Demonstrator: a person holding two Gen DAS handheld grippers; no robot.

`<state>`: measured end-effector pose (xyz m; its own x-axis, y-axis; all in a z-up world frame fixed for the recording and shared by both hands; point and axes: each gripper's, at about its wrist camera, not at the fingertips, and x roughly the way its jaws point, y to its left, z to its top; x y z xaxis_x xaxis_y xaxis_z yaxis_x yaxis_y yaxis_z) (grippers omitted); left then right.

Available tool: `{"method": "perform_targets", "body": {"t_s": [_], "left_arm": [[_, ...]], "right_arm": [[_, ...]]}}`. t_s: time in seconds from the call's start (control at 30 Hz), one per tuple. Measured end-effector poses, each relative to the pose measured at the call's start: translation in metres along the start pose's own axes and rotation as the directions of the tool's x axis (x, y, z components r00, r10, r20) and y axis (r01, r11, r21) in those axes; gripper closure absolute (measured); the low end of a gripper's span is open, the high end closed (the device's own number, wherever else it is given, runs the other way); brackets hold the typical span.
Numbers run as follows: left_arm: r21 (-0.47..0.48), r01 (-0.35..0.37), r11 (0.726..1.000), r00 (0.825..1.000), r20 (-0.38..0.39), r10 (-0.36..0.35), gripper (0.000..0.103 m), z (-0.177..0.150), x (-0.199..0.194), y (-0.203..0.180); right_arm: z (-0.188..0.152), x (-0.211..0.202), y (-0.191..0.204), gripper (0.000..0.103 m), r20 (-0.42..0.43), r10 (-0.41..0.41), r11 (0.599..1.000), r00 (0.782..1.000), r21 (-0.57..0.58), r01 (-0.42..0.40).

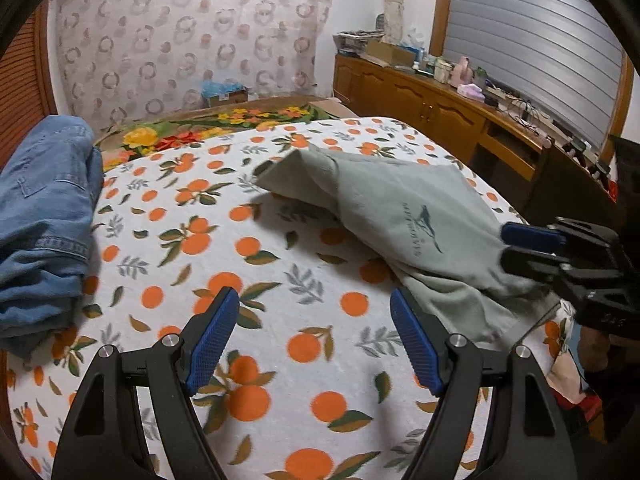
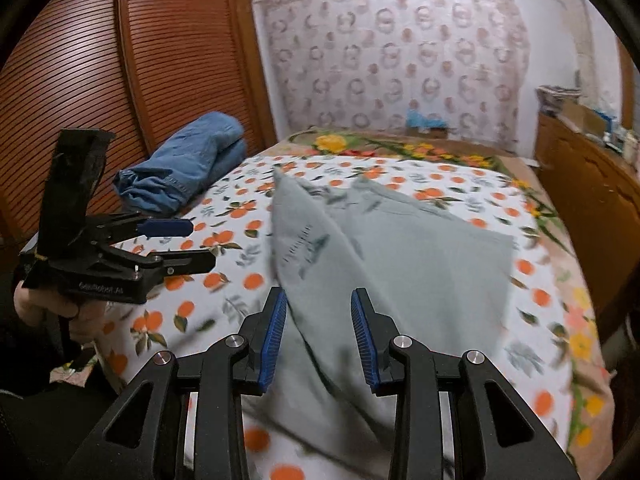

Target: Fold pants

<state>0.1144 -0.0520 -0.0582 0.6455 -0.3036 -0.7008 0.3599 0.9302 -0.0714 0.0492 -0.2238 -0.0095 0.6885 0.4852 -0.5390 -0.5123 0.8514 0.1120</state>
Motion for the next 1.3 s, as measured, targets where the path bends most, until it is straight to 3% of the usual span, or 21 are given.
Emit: {"method": "perform_targets", "body": {"t_s": [0.3,0.57,0.83,0.9,0.93,1.0,1.3], "left_arm": [[-0.023,-0.012,1.000,1.000,0.009,0.013,0.024,0.001,0.000,0.013],[-0.036,-0.013,0.999,1.000,0.002,0.013,0.024,-0.002,0.002,0.017],[-0.039,-0.009,0.999,1.000,-0.005,0.009,0.024,-0.004,0.006,0.018],[-0.037,-0.009,0.999,1.000,-0.009,0.008,0.024,-0.005,0.007,0.017],[-0.035,-0.009,0.999,1.000,-0.011,0.009,0.024,-0.005,0.007,0.016],[-0.033,-0.009,0.999,1.000,-0.012,0.009,0.024,-0.005,0.008,0.016],[-0.025,-0.006,1.000,1.000,-0.014,0.005,0.024,-0.003,0.010,0.012]], "right_arm": [[0.032,0.049,0.002,0.068,-0.083,0.035,0.998,0.996,-0.054,-0.040],[0.043,0.085,0.012,0.068,-0.159,0.006,0.995,0.987,-0.096,-0.022],[0.044,0.093,0.021,0.068,-0.189,-0.022,0.989,0.982,-0.151,-0.007],[0.044,0.094,0.023,0.076,-0.189,-0.031,0.986,0.982,-0.167,-0.001],[0.044,0.094,0.023,0.091,-0.186,-0.034,0.985,0.982,-0.174,0.002],[0.046,0.091,0.020,0.096,-0.178,-0.020,0.987,0.984,-0.162,-0.009],[0.060,0.060,-0.013,0.098,-0.089,-0.031,0.997,0.996,-0.076,0.025]]}}
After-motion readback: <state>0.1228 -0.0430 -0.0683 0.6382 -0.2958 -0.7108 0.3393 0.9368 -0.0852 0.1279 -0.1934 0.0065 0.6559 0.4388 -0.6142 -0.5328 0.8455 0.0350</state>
